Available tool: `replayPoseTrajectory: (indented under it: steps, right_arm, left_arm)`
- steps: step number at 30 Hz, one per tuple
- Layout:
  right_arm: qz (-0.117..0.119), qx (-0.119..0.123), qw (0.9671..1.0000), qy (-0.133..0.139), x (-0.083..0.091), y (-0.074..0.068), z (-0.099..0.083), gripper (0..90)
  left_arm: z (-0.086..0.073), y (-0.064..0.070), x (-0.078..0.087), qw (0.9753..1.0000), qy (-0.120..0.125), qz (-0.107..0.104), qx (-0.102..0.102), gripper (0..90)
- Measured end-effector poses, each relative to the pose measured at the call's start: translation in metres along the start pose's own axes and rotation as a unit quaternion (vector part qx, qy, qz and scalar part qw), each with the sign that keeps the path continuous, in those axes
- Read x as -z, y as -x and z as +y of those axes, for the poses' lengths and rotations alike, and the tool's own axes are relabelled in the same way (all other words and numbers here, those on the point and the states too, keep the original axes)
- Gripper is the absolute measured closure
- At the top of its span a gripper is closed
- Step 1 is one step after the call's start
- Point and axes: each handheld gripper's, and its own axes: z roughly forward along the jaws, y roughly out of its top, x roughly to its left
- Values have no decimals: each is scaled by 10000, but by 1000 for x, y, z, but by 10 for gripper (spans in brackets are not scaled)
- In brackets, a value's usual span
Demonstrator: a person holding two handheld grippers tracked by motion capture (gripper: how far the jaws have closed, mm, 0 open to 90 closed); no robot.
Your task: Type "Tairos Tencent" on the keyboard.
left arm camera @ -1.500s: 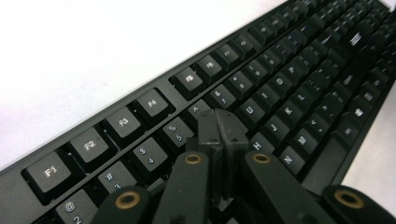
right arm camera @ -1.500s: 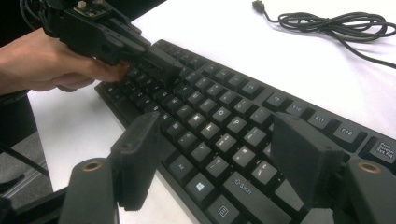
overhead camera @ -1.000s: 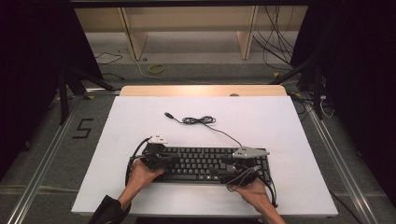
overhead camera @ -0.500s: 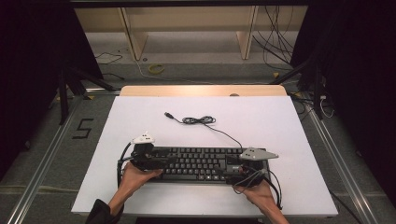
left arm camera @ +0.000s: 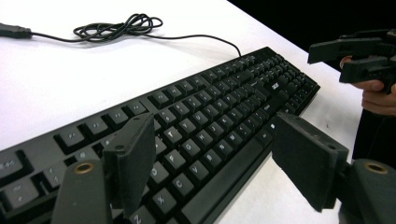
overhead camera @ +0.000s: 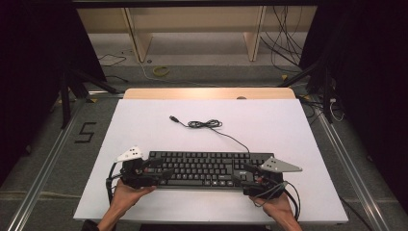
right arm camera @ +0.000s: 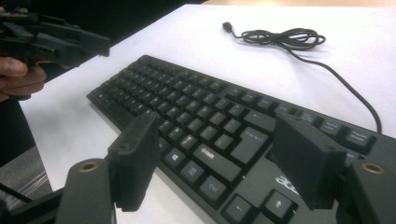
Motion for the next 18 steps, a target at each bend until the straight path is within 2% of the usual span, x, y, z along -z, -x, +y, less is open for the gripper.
replayPoseTrajectory:
  steps: [8,18]
  right_arm:
    - [-73,-33,9999,100,11,3,-8,316]
    - [-89,-63,9998,136,14,4,-10,303]
  left_arm:
    - [-9,1,4,10000,-50,57,-19,278]
    - [-9,1,4,10000,-21,67,-3,266]
